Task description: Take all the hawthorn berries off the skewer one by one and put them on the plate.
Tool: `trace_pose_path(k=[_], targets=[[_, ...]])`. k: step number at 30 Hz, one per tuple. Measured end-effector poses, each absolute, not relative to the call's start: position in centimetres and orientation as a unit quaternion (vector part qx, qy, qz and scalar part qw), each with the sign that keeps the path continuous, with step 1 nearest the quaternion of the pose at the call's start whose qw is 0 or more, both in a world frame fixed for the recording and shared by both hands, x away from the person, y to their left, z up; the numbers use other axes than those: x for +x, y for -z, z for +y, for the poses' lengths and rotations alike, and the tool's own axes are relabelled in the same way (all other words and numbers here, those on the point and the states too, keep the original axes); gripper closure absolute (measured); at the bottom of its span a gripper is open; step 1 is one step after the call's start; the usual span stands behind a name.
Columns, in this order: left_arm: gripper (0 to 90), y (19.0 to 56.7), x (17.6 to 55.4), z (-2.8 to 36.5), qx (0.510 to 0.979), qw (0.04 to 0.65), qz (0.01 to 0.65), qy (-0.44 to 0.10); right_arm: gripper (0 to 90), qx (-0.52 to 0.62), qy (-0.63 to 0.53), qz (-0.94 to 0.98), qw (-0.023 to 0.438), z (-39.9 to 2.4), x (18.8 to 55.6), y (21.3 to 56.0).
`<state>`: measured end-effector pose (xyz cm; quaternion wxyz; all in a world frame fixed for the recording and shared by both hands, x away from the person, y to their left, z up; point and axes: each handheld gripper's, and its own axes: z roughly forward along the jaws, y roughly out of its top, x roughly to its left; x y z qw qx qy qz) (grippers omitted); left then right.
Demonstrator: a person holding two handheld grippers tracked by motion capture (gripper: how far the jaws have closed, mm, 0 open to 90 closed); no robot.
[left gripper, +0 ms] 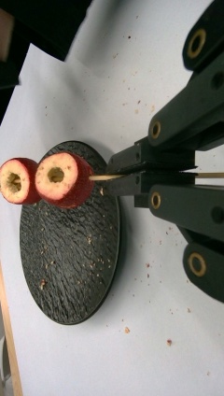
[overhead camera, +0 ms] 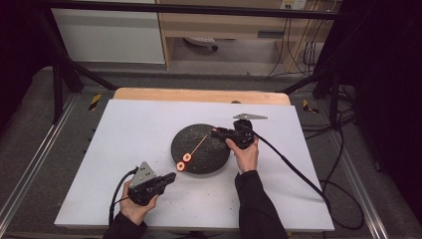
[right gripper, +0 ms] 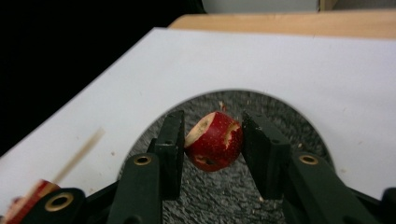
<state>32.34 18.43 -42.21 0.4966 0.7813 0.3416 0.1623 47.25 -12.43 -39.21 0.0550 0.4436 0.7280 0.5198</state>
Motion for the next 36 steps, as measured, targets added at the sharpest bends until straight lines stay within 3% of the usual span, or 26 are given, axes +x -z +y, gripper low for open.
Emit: trace_pose_path(k=[10,24,34,35,36], targets=[[88.4,42.3,32.5,18.5,0.780,0.497,0.345,-0.159,61.1,0.446,-0.467,0.762,0.051,-10.4,47.5,43.3],[88.4,42.4,32.5,18.4,0.783,0.493,0.344,-0.159,60.3,0.442,-0.439,0.780,0.058,-9.9,47.3,44.7],[88.4,42.5,32.6,18.4,0.783,0.492,0.347,-0.158,40.4,0.431,-0.458,0.774,0.073,-10.5,46.2,42.4],[88.3,42.5,32.6,18.4,0.783,0.492,0.347,-0.158,33.1,0.425,-0.465,0.773,0.072,-10.7,45.7,41.7],[88.3,42.5,32.6,18.4,0.783,0.492,0.347,-0.158,33.1,0.425,-0.465,0.773,0.072,-10.7,45.7,41.7]])
